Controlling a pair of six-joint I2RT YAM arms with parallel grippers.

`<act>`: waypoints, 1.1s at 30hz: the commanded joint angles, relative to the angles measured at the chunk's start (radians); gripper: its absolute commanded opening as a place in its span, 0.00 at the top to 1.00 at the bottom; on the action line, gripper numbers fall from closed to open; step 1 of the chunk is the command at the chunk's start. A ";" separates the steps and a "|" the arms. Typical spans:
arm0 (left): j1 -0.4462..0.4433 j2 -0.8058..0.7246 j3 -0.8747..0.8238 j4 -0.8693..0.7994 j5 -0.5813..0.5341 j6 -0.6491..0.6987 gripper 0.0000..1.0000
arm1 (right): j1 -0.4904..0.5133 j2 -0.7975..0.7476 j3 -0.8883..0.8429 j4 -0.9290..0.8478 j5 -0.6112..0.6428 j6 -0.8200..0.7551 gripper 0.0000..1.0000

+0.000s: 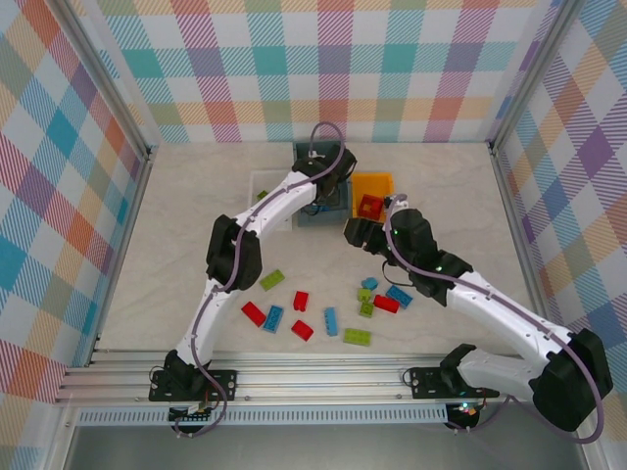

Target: Sort the legos into containers by color

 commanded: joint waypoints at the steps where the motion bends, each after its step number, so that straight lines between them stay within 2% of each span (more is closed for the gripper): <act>1: 0.013 0.002 0.029 -0.036 -0.019 -0.003 0.44 | -0.004 -0.036 -0.007 0.000 -0.013 0.012 0.28; 7: 0.005 -0.064 0.029 -0.025 0.011 -0.006 0.43 | -0.008 -0.078 -0.004 -0.077 0.029 0.001 0.28; 11: -0.029 -0.157 -0.007 -0.010 0.023 -0.008 0.43 | -0.014 -0.086 0.041 -0.323 0.148 0.082 0.31; 15: -0.100 -0.358 -0.241 0.116 0.042 -0.007 0.43 | -0.014 -0.035 0.115 -0.694 0.201 0.286 0.39; 19: -0.213 -0.595 -0.579 0.301 0.091 0.015 0.43 | -0.013 -0.047 0.054 -0.889 0.116 0.565 0.43; 22: -0.316 -0.765 -0.841 0.451 0.149 0.035 0.43 | -0.009 -0.071 -0.013 -0.858 0.030 0.708 0.40; 27: -0.497 -0.995 -1.192 0.638 0.150 0.004 0.43 | -0.007 -0.046 -0.056 -0.763 -0.035 0.838 0.32; 30: -0.602 -1.084 -1.317 0.684 0.100 -0.028 0.44 | -0.007 -0.006 -0.080 -0.689 -0.077 0.908 0.30; 33: -0.662 -1.116 -1.363 0.663 0.050 -0.071 0.45 | -0.007 0.033 -0.104 -0.623 -0.104 0.977 0.30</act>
